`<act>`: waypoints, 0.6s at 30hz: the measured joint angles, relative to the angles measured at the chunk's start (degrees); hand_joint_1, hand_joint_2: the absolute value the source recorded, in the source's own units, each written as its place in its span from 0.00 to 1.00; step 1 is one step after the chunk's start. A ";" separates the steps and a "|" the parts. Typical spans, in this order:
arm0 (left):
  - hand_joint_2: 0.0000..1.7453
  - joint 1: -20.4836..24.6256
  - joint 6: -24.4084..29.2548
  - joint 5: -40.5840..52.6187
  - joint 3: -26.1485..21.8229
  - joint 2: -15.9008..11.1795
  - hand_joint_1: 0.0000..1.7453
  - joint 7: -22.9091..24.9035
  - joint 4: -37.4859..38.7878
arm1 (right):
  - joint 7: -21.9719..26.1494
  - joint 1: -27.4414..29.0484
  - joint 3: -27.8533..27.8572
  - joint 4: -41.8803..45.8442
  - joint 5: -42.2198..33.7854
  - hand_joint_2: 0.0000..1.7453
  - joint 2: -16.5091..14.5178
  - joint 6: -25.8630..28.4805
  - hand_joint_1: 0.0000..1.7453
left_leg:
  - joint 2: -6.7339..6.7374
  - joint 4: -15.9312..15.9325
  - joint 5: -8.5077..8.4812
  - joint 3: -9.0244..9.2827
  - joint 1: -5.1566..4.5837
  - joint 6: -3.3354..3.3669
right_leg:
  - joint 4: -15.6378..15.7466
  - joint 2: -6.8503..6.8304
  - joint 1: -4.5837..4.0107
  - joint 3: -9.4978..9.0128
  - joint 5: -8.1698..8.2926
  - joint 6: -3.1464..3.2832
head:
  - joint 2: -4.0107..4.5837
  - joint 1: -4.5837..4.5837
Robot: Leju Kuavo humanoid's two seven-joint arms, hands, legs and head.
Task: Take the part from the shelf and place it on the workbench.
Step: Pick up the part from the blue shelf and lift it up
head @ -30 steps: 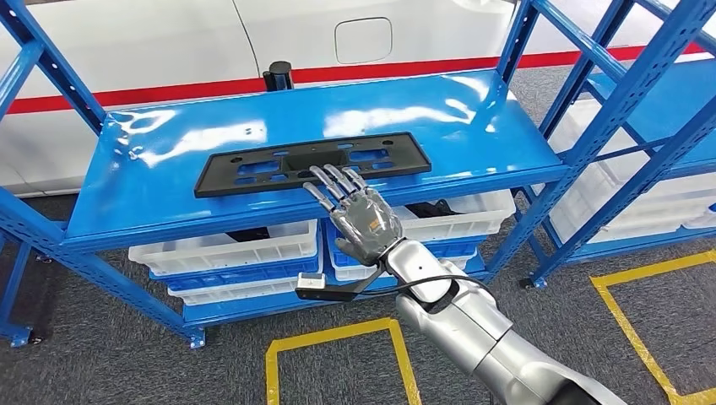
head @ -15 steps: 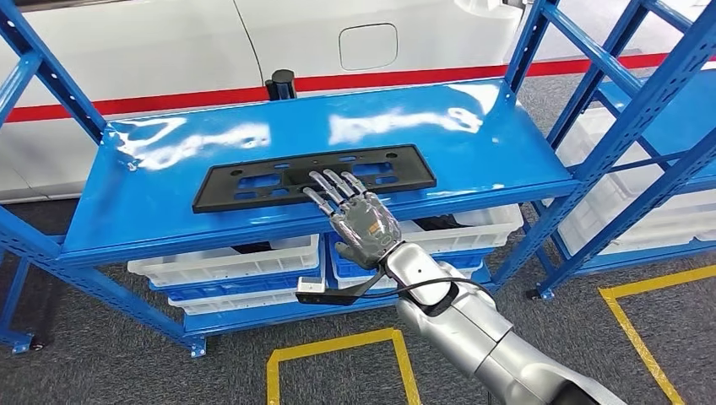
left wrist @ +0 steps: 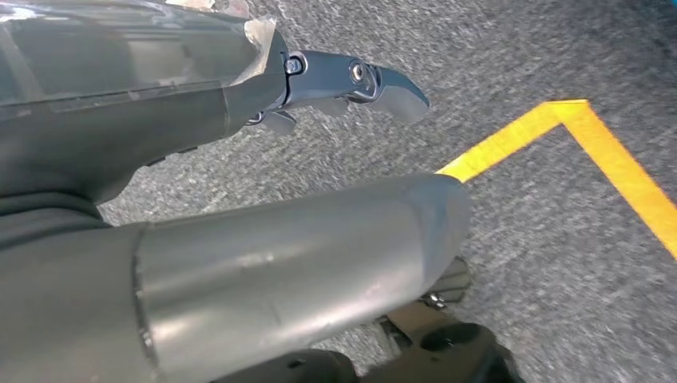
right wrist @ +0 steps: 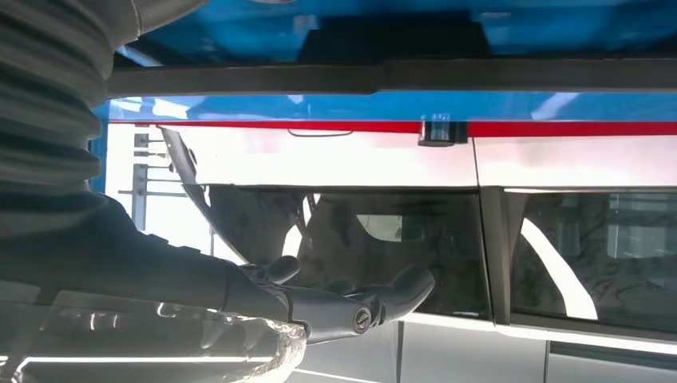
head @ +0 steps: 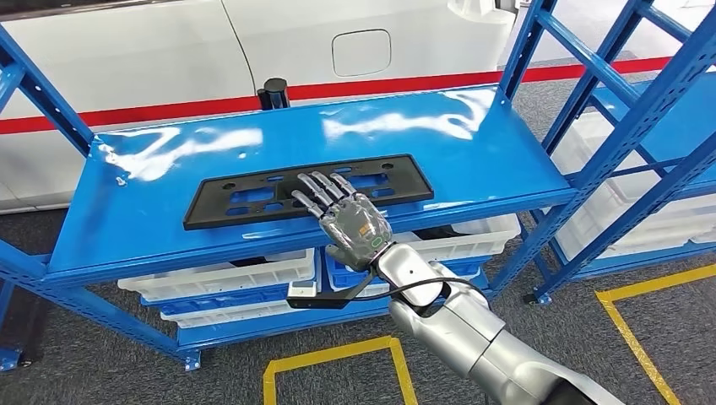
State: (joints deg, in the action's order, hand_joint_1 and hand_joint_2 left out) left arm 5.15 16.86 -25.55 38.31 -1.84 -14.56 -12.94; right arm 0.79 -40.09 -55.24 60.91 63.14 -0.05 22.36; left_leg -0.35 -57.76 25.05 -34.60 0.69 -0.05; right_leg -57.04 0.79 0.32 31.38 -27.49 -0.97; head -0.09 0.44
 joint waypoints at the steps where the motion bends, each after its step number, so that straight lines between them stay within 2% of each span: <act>1: 0.00 -0.01 -0.01 0.00 0.00 0.02 0.00 0.00 -0.01 | -0.02 -0.02 -0.01 0.02 -0.04 1.00 0.00 0.01 0.00 | 0.01 0.14 -0.03 0.14 -0.02 0.44 | 0.01 -0.02 0.06 0.06 -0.14 -0.31 | 0.00 0.01; 3: 0.00 -0.02 0.02 0.00 -0.01 0.05 0.00 0.00 -0.01 | -0.03 -0.15 -0.02 0.09 -0.11 1.00 0.03 0.02 0.00 | 0.09 0.50 -0.04 0.59 0.10 1.28 | -1.88 -0.11 0.15 1.00 -1.14 -0.64 | 0.00 -0.05; 4: 0.00 0.00 0.05 0.00 -0.01 0.05 0.00 0.00 -0.01 | -0.04 -0.23 -0.04 0.12 -0.16 1.00 0.05 0.03 0.00 | 0.14 0.67 0.00 0.85 0.21 1.64 | -4.57 -0.17 0.15 2.43 -2.24 -0.59 | 0.00 -0.11; 6: 0.00 0.01 0.11 0.00 -0.02 0.01 0.00 0.00 0.00 | -0.04 -0.15 -0.19 0.13 -0.26 1.00 0.15 0.03 0.00 | 0.18 0.68 0.32 1.08 0.19 2.09 | -12.85 -0.21 0.21 7.07 -4.98 -0.33 | 0.00 -0.22; 7: 0.00 0.00 0.14 0.00 -0.02 0.02 0.00 0.00 0.00 | -0.04 0.01 -0.33 0.12 -0.32 1.00 0.23 0.03 0.00 | 0.17 0.67 0.49 1.21 0.18 2.19 | -16.28 -0.22 0.24 9.28 -5.79 -0.41 | 0.00 -0.22; 8: 0.00 -0.01 0.16 0.00 -0.02 0.03 0.00 0.00 0.00 | -0.04 0.18 -0.49 0.11 -0.35 1.00 0.32 0.03 0.00 | 0.13 0.66 0.68 1.38 0.18 2.20 | -17.80 -0.23 0.27 10.59 -5.71 -0.70 | 0.00 -0.24; 9: 0.00 -0.02 0.17 0.00 -0.02 0.07 0.00 0.00 0.00 | -0.04 0.29 -0.65 0.11 -0.39 1.00 0.37 0.04 0.00 | 0.06 0.65 0.91 1.66 0.19 2.13 | -16.75 -0.25 0.31 10.59 -4.62 -1.17 | 0.01 -0.25; 10: 0.00 -0.03 0.19 0.00 -0.02 0.10 0.00 0.00 -0.01 | -0.04 0.34 -0.78 0.11 -0.41 1.00 0.39 0.04 0.00 | 0.00 0.64 1.19 2.05 0.22 1.99 | -13.37 -0.32 0.36 9.33 -2.74 -1.69 | 0.00 -0.25; 11: 0.00 -0.02 0.19 0.00 -0.02 0.13 0.00 0.00 -0.01 | -0.04 0.34 -0.87 0.11 -0.42 1.00 0.39 0.04 0.00 | -0.07 0.63 1.51 2.47 0.22 1.77 | -8.82 -0.50 0.40 7.38 -0.58 -2.13 | 0.00 -0.28; 12: 0.00 -0.01 0.20 0.00 -0.02 0.14 0.00 0.00 -0.01 | -0.04 0.31 -0.95 0.12 -0.44 1.00 0.38 0.04 0.00 | -0.12 0.57 1.91 2.82 0.08 1.47 | -4.84 -0.65 0.38 5.48 1.14 -2.21 | 0.00 -0.30; 13: 0.00 0.00 0.21 0.00 -0.02 0.13 0.00 0.00 -0.01 | -0.04 0.28 -0.99 0.13 -0.46 1.00 0.38 0.04 0.00 | -0.14 0.54 2.25 3.06 -0.05 1.17 | -2.09 -0.76 0.33 4.12 2.24 -1.97 | 0.00 -0.31; 14: 0.00 0.01 0.22 0.00 -0.02 0.11 0.00 0.00 0.00 | -0.04 0.27 -1.03 0.13 -0.48 1.00 0.38 0.04 0.00 | -0.14 0.54 2.52 3.20 -0.16 0.88 | -0.87 -0.81 0.22 3.49 2.65 -1.51 | 0.00 -0.32; 15: 0.00 0.02 0.24 0.00 -0.02 0.10 0.00 0.00 0.00 | -0.03 0.26 -1.06 0.14 -0.50 1.00 0.38 0.04 0.00 | -0.12 0.57 2.71 3.29 -0.21 0.60 | -0.79 -0.72 0.07 3.36 2.61 -0.95 | 0.00 -0.32; 18: 0.00 0.05 0.27 0.00 -0.01 0.05 0.00 0.00 0.00 | -0.02 0.20 -1.07 0.19 -0.50 1.00 0.31 0.04 0.00 | 0.07 -0.60 3.80 2.91 0.10 -0.24 | -0.59 -0.53 0.48 2.93 2.44 0.36 | 0.00 -0.19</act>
State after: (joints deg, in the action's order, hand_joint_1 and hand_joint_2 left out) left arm 5.20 17.13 -25.55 38.30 -1.79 -14.56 -12.94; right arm 0.76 -39.89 -56.31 61.10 62.64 0.26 22.40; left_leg -0.28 -58.36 28.85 -31.69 0.79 -0.29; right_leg -57.63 0.26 0.80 34.31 -25.05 -0.61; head -0.09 0.25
